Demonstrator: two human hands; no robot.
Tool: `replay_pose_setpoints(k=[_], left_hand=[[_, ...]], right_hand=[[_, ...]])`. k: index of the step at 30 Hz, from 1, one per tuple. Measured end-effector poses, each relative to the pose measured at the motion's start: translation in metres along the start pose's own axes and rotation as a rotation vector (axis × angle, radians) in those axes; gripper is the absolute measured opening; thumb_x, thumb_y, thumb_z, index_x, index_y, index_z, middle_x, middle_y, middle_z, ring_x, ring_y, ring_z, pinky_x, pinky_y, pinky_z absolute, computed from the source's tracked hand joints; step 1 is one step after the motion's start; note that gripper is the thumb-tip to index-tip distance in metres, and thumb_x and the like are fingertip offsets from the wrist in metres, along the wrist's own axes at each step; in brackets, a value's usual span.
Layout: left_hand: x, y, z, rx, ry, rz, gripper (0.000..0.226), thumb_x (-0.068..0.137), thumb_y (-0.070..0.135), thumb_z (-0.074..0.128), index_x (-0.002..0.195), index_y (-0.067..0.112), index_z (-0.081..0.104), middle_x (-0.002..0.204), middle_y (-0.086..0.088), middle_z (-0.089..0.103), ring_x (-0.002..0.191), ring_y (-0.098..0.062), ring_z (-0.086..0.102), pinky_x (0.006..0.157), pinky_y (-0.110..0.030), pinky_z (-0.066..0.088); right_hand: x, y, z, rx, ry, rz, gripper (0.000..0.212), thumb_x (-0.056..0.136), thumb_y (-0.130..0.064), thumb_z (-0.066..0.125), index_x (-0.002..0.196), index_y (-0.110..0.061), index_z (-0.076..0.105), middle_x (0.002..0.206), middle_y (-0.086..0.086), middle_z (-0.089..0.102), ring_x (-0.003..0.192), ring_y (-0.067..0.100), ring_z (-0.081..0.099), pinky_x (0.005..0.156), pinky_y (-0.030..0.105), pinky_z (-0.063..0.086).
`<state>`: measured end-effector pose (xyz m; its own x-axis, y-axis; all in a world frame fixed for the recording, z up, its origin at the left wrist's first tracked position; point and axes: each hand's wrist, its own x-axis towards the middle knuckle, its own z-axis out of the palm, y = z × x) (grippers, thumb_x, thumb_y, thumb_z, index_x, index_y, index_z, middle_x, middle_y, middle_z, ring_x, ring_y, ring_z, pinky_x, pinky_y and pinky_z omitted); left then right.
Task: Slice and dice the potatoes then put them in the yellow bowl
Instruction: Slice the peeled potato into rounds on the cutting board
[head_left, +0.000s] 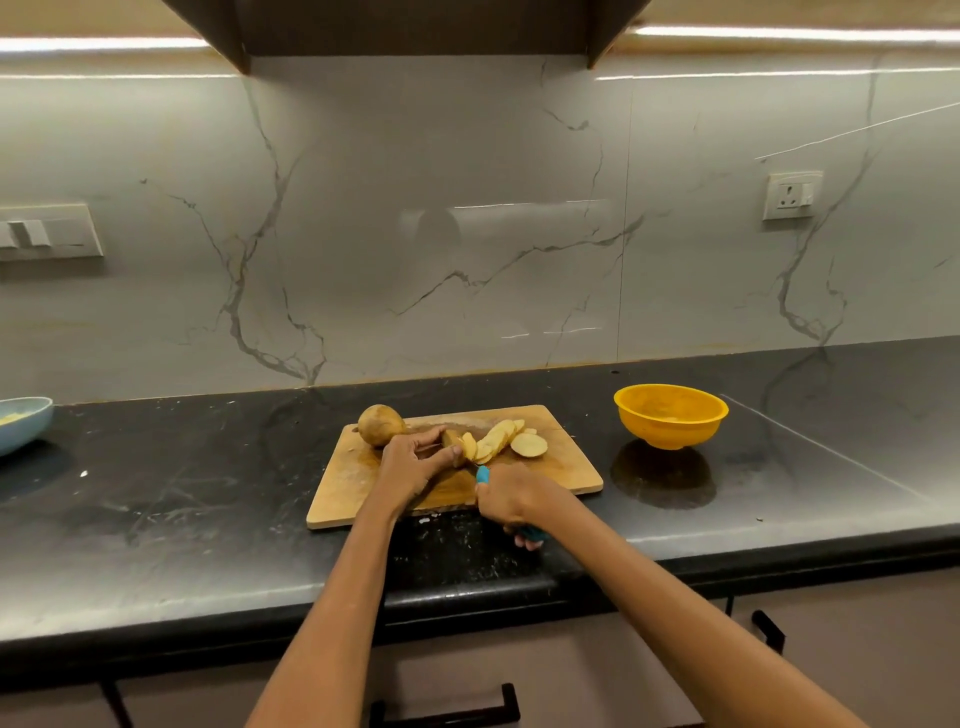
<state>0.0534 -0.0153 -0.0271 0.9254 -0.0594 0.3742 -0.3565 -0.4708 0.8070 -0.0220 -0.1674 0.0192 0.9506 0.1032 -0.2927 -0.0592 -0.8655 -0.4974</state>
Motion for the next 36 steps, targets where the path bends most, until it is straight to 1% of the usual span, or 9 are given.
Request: replay_pose_setpoints(k=[3,6,8,12,15,22,26,29,36], left_hand=[[-0.002,0.002,0.001,-0.018,0.043,-0.042,0.053,0.086,0.027,0.065,0.131,0.004,0.051,0.130,-0.003,0.055,0.117,-0.015,0.050,0.097,-0.024,0.039],[-0.005,0.005,0.001,-0.049,0.052,-0.059,0.053,0.089,0.025,0.061,0.135,0.004,0.046,0.135,-0.009,0.052,0.121,-0.021,0.048,0.098,-0.026,0.038],[-0.006,0.005,0.000,-0.055,0.035,-0.058,0.053,0.089,0.024,0.062,0.136,0.006,0.046,0.136,-0.009,0.051,0.123,-0.021,0.047,0.099,-0.026,0.038],[-0.005,0.002,-0.001,-0.040,0.000,-0.038,0.055,0.082,0.028,0.070,0.131,0.012,0.053,0.132,-0.006,0.055,0.121,-0.020,0.051,0.104,-0.035,0.041],[-0.005,0.001,0.000,-0.035,-0.022,-0.030,0.062,0.077,0.024,0.075,0.133,0.011,0.051,0.132,-0.004,0.055,0.119,-0.018,0.052,0.099,-0.029,0.043],[-0.002,-0.004,0.001,0.007,0.030,-0.015,0.064,0.075,0.027,0.077,0.131,0.009,0.053,0.131,-0.005,0.057,0.118,-0.016,0.053,0.101,-0.032,0.043],[0.000,-0.005,0.002,0.038,0.024,-0.020,0.065,0.074,0.030,0.077,0.132,0.010,0.053,0.132,-0.006,0.056,0.120,-0.017,0.051,0.103,-0.034,0.042],[0.000,-0.006,0.001,0.070,0.023,-0.008,0.065,0.074,0.031,0.077,0.131,0.009,0.053,0.131,-0.007,0.057,0.119,-0.018,0.052,0.102,-0.034,0.043],[-0.001,-0.003,-0.002,0.068,0.019,0.008,0.060,0.075,0.032,0.076,0.126,0.007,0.057,0.125,-0.008,0.061,0.116,-0.018,0.056,0.100,-0.036,0.046]], right_hand=[[-0.013,0.007,0.006,-0.142,0.088,-0.034,0.031,0.100,-0.027,0.041,0.112,0.000,0.050,0.081,0.011,0.056,0.055,0.018,0.052,0.048,0.026,0.045],[-0.018,0.015,0.011,-0.223,0.194,-0.098,0.033,0.100,-0.029,0.042,0.114,-0.001,0.055,0.101,0.012,0.062,0.071,0.020,0.054,0.060,0.029,0.043],[-0.018,0.018,0.011,-0.165,0.261,-0.122,0.034,0.100,-0.031,0.040,0.110,-0.003,0.057,0.099,0.010,0.061,0.079,0.020,0.054,0.068,0.031,0.043],[-0.012,0.014,0.006,-0.019,0.401,-0.206,0.037,0.102,-0.031,0.034,0.105,-0.003,0.059,0.080,0.003,0.056,0.071,0.014,0.053,0.064,0.027,0.040],[-0.006,0.009,0.006,0.013,0.402,-0.244,0.038,0.103,-0.030,0.034,0.103,-0.003,0.060,0.079,0.004,0.057,0.070,0.013,0.055,0.065,0.027,0.047],[0.004,0.007,0.014,0.027,0.399,-0.256,0.033,0.103,-0.032,0.034,0.093,-0.010,0.056,0.067,-0.002,0.050,0.058,0.008,0.048,0.054,0.020,0.040],[0.000,0.006,0.017,0.084,0.342,-0.224,0.034,0.103,-0.034,0.031,0.099,-0.008,0.053,0.072,0.000,0.053,0.058,0.009,0.052,0.056,0.023,0.047],[-0.001,0.004,0.016,0.094,0.281,-0.183,0.041,0.104,-0.035,0.028,0.108,-0.001,0.050,0.079,0.009,0.063,0.055,0.012,0.057,0.049,0.020,0.048],[0.019,-0.010,0.009,0.073,0.286,-0.148,0.048,0.103,-0.036,0.028,0.109,0.004,0.052,0.075,0.013,0.066,0.050,0.015,0.060,0.044,0.019,0.047]])
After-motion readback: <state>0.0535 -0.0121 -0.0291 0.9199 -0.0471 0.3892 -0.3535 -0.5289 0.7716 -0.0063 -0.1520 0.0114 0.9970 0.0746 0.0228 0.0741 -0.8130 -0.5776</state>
